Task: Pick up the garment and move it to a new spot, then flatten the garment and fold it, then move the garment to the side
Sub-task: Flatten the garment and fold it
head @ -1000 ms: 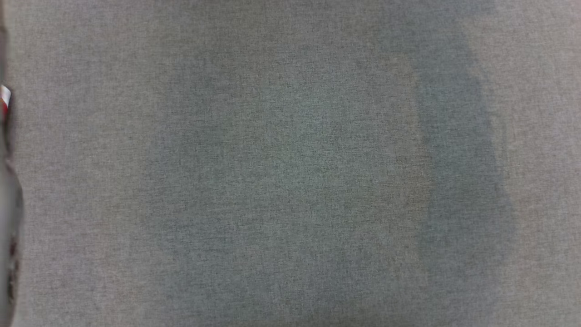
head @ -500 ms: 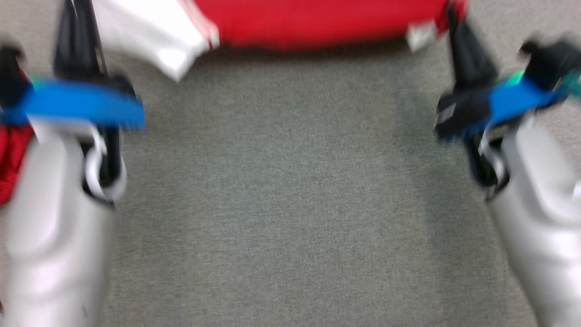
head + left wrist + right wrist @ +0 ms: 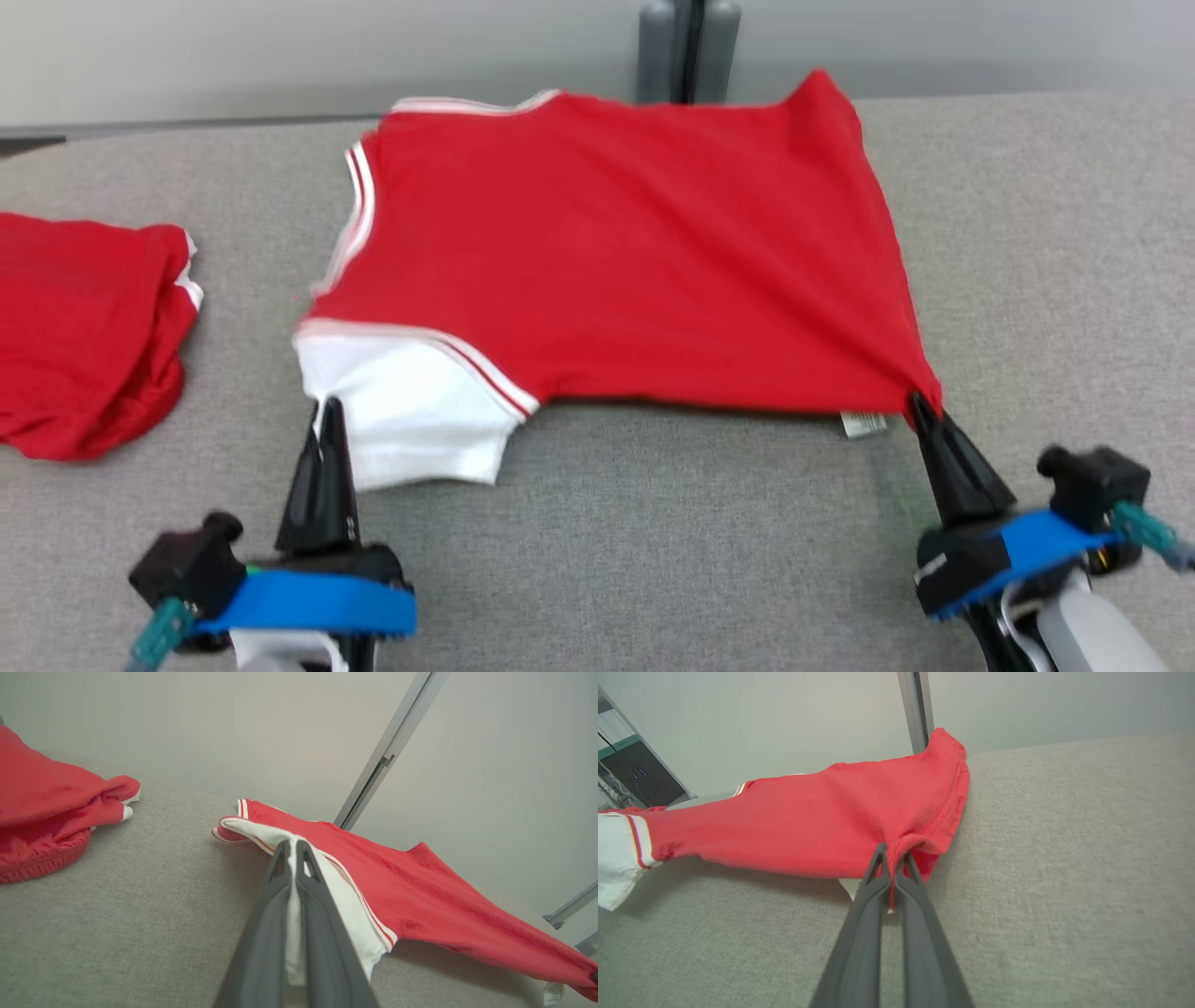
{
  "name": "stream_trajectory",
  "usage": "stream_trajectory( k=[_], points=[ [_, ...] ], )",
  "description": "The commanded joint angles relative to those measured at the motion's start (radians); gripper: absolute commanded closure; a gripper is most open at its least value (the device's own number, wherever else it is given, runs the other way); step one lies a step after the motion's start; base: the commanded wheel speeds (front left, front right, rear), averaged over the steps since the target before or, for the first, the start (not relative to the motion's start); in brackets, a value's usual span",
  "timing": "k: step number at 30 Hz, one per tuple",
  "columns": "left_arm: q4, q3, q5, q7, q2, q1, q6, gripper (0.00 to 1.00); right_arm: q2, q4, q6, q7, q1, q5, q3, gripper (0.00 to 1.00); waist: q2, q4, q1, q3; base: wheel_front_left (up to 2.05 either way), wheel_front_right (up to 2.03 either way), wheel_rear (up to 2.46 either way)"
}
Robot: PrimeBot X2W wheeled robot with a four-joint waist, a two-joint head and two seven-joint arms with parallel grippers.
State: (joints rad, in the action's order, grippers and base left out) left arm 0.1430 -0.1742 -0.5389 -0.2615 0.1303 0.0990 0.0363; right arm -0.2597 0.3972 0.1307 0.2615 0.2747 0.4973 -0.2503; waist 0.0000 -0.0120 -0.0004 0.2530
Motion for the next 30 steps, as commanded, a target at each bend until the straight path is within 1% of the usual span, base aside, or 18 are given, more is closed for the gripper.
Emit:
stream_trajectory(
  k=[1, 6, 9, 14, 21, 25, 30],
  points=[
    [-0.028, -0.010, -0.004, 0.003, -0.002, -0.050, -0.010, 1.00, -0.010, -0.024, 0.000, 0.001, -0.067, -0.002, 0.023, 1.00, 0.0000, -0.005, 0.0004, -0.030, 0.00, 0.00, 0.00],
    [-0.087, -0.018, -0.005, 0.018, 0.001, -0.164, -0.034, 1.00, -0.010, -0.101, 0.000, -0.043, -0.210, -0.027, 0.081, 1.00, 0.0000, 0.001, 0.0004, -0.071, 0.00, 0.00, 0.00],
    [-0.120, -0.026, -0.009, 0.033, 0.002, -0.223, -0.048, 1.00, 0.001, -0.151, 0.000, -0.081, -0.287, -0.048, 0.118, 1.00, 0.0000, 0.002, 0.0004, -0.090, 0.00, 0.00, 0.00],
    [-0.161, -0.041, -0.011, 0.047, 0.004, -0.273, -0.060, 1.00, 0.029, -0.219, 0.000, -0.140, -0.365, -0.069, 0.164, 1.00, 0.0000, 0.006, 0.0004, -0.103, 0.00, 0.00, 0.00],
    [-0.171, -0.059, -0.001, 0.063, 0.010, -0.227, -0.046, 1.00, 0.056, -0.253, 0.000, -0.190, -0.359, -0.092, 0.176, 1.00, 0.0000, 0.001, 0.0004, -0.093, 0.00, 0.00, 0.00],
    [-0.157, -0.074, 0.013, 0.081, 0.023, -0.170, -0.029, 1.00, 0.056, -0.263, 0.000, -0.216, -0.321, -0.096, 0.172, 1.00, 0.0000, -0.004, 0.0004, -0.077, 0.00, 0.00, 0.00],
    [-0.128, -0.075, 0.026, 0.100, 0.052, -0.082, -0.011, 1.00, 0.045, -0.260, 0.000, -0.240, -0.272, -0.097, 0.171, 1.00, 0.0000, -0.017, 0.0004, -0.048, 0.00, 0.00, 0.00]
  ],
)
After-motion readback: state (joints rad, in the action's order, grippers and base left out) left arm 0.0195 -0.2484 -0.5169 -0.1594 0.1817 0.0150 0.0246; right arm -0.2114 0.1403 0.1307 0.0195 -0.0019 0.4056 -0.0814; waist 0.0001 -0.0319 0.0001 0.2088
